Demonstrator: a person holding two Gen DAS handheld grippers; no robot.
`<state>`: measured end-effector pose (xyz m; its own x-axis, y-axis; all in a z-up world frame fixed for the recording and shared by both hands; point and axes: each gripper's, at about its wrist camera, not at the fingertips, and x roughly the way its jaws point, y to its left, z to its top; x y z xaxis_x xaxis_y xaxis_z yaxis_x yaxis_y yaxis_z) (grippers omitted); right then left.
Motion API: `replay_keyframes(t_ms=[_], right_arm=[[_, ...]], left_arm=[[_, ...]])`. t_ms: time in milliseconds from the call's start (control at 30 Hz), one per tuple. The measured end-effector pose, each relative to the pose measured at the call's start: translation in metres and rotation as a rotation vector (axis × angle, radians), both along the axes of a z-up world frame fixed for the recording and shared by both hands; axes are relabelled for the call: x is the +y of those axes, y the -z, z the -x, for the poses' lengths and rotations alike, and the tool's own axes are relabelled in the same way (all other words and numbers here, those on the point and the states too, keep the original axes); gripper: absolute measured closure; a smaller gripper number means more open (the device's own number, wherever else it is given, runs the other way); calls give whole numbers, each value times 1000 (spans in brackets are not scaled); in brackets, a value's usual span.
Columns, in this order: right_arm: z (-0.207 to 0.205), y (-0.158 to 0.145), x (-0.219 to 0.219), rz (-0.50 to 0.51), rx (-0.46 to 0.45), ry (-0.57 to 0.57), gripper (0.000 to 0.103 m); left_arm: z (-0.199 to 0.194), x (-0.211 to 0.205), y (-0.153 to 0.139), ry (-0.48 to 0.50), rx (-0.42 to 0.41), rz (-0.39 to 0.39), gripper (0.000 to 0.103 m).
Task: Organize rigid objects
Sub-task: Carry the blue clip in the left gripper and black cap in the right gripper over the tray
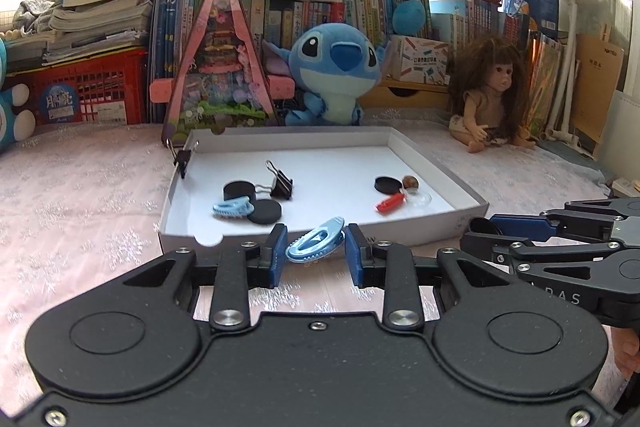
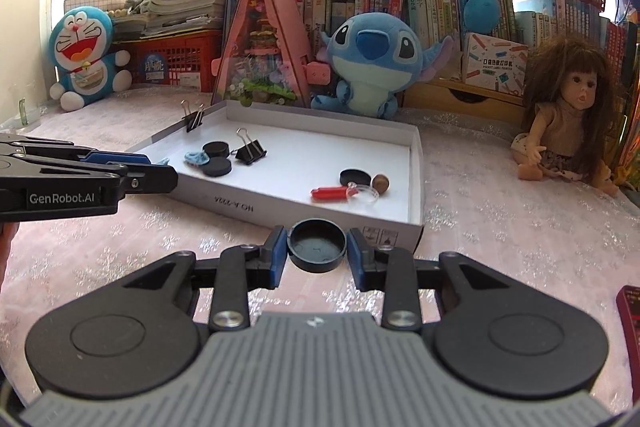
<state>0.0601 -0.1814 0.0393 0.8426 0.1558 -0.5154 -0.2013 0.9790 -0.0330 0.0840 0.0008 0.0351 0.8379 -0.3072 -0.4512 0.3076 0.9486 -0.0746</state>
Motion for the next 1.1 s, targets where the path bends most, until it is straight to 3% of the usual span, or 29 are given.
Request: replay_keyframes(t_ms=[367,967,1100], right_arm=[[-33,-12,-7,-59,-9,43,65],[-91,1,-1,-149,37,77,66],[-101,4,-5,-140,51,94,66]], left_arm=[[-41,-6,-14,-36,-17,23,74],[-105,-32,15,-56,60,-1,74],[-111,-32,12,-46,38,-22,74]])
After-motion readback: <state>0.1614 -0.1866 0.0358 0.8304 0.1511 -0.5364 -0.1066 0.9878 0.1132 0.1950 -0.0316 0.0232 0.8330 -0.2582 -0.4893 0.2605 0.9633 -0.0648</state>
